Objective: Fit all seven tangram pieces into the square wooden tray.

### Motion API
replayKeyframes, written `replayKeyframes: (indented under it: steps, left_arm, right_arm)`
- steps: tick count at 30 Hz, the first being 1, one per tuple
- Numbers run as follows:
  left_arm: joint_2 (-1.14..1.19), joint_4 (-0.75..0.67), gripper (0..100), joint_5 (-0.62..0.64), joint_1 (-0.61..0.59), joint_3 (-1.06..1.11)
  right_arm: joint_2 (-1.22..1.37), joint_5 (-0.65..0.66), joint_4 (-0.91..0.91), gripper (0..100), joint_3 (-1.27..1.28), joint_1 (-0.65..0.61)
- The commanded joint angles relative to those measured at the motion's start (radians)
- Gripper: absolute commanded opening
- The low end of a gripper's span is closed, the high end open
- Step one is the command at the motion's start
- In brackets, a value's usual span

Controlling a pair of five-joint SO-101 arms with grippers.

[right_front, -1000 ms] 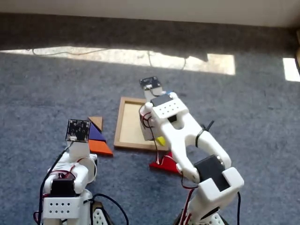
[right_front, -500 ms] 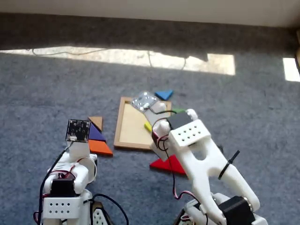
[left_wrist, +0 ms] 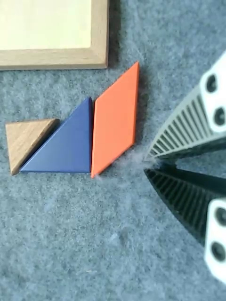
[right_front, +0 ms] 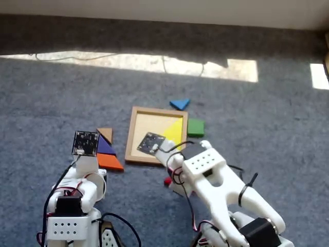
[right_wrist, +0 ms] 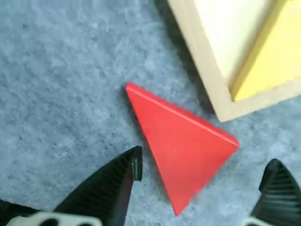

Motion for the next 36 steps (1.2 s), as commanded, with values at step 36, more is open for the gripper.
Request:
replayKeyframes:
  steps: [36]
  left_arm:
    - [-0.008,-0.015,1,-0.008,0.015,0.025]
  right_arm:
    - [-0.22,-0.046,-0.01,21.7,0.01,0.085]
